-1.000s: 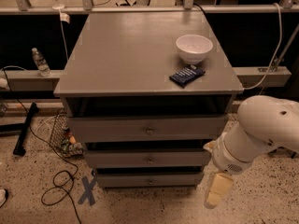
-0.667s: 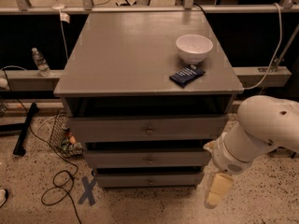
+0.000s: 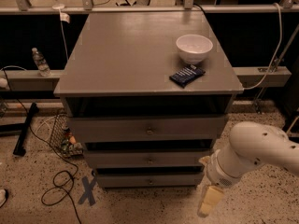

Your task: Open middle drawer

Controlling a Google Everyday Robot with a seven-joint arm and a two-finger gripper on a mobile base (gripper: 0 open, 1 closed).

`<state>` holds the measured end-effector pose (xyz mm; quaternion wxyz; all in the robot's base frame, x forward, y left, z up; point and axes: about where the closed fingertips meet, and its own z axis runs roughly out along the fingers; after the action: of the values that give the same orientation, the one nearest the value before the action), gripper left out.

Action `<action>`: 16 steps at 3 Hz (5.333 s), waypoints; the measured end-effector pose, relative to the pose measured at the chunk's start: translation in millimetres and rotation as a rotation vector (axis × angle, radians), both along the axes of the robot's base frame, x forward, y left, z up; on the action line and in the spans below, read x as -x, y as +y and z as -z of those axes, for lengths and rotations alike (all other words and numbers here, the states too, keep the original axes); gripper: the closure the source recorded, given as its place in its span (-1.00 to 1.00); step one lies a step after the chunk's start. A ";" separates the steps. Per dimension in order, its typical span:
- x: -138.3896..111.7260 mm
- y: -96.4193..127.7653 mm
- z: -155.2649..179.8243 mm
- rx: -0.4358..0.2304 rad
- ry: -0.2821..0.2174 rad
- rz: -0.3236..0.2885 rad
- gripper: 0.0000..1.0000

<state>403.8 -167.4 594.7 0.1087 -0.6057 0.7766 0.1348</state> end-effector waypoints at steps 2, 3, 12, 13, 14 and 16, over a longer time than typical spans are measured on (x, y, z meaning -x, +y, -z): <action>-12.4 3.4 44.2 -0.012 -0.020 0.017 -1.00; -30.0 8.1 58.4 -0.010 -0.065 0.006 -1.00; -177.4 10.7 153.4 0.038 -0.447 -0.042 -1.00; -188.2 15.4 162.9 0.041 -0.444 -0.053 -1.00; -202.8 23.1 177.9 0.027 -0.427 -0.062 -1.00; -218.1 35.1 200.4 0.002 -0.387 -0.084 -0.48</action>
Offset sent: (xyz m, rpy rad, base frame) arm 0.0078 0.0019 -0.0358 0.0074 -0.0071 -0.0117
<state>621.9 -132.3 394.3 0.2498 -0.6524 0.7153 0.0194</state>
